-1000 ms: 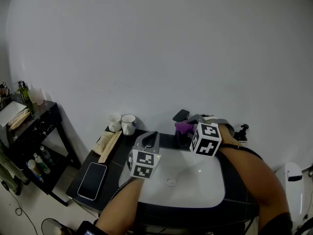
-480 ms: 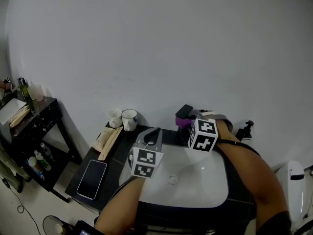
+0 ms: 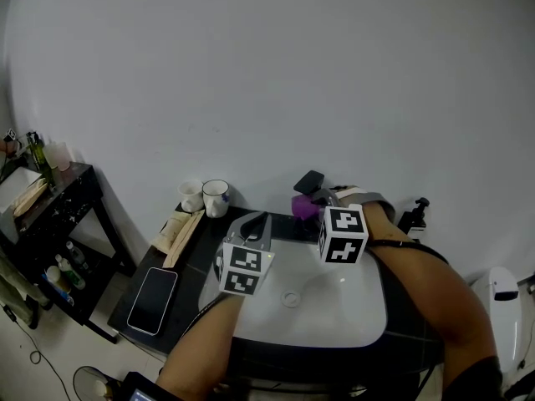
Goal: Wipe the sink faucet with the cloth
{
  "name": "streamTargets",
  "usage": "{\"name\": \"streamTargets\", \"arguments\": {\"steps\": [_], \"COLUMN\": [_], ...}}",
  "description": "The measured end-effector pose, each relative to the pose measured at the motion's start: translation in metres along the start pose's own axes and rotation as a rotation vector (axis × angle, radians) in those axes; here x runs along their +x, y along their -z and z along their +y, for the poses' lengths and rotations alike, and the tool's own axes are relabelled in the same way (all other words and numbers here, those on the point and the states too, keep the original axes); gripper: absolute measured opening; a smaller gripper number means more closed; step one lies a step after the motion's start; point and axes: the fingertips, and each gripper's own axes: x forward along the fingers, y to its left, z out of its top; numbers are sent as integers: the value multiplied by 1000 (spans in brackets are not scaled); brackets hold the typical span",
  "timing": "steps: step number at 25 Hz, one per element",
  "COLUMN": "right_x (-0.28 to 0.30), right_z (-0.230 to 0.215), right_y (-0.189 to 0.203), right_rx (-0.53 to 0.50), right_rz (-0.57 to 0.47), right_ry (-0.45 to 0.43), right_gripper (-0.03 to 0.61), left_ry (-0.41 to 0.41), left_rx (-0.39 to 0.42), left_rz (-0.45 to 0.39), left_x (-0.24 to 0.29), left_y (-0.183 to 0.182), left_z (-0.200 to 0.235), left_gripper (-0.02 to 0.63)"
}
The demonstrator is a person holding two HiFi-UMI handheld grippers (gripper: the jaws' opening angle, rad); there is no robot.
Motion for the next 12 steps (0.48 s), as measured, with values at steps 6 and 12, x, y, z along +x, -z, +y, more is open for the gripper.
{"name": "streamTargets", "arguments": {"steps": [6,12], "right_x": [-26,-49], "right_z": [19,36], "right_y": [-15,-24], "right_rx": [-20,-14], "right_rz": [-40,-67], "right_ry": [8,10], "right_gripper": [90,91], "left_ry": [1,0], "left_rx": [7,15], "left_rz": [10,5], "left_x": [0,-2], "left_y": [2,1], "left_z": [-1,-2], "left_gripper": [17,17]}}
